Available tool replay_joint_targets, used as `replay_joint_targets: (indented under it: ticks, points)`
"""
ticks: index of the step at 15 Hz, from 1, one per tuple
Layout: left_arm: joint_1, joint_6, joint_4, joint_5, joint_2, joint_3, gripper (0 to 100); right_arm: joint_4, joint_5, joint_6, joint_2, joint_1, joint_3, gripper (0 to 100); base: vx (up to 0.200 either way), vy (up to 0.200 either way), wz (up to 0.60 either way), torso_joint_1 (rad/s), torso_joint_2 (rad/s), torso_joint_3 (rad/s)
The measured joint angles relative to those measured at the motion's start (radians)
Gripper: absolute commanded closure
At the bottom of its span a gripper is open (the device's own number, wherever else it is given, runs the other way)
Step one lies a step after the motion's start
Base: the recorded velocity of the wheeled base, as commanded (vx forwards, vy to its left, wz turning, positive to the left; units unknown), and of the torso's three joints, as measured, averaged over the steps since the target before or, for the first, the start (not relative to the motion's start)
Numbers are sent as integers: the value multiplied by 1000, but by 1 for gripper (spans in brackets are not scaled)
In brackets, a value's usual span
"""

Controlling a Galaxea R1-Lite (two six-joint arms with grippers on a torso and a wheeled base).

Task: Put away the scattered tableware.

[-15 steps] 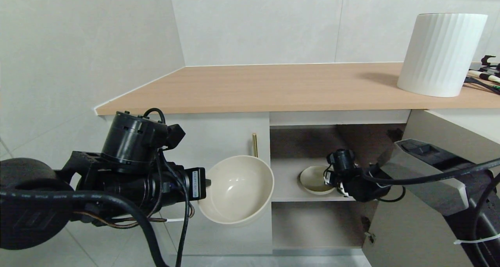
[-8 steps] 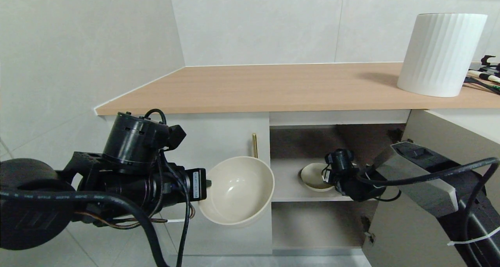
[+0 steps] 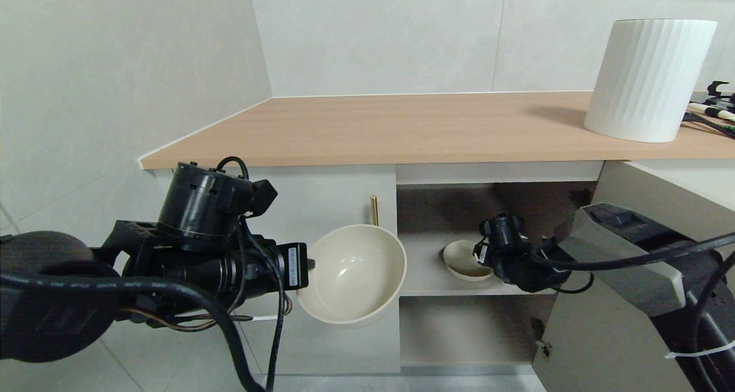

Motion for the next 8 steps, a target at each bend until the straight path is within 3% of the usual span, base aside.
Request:
replay_joint_targets:
  ticks: [2, 5, 8]
  points:
    - [-13, 0, -24, 18, 41, -30, 100, 8, 41, 3, -122, 27, 122, 0, 0, 0, 0, 0, 0, 0]
    - [-61, 0, -29, 92, 127, -81, 100, 64, 119, 2, -360, 98, 298, 0, 0, 0, 0, 0, 0, 0]
    - [-124, 0, -27, 107, 198, -93, 100, 265, 177, 1, -623, 213, 385, 0, 0, 0, 0, 0, 0, 0]
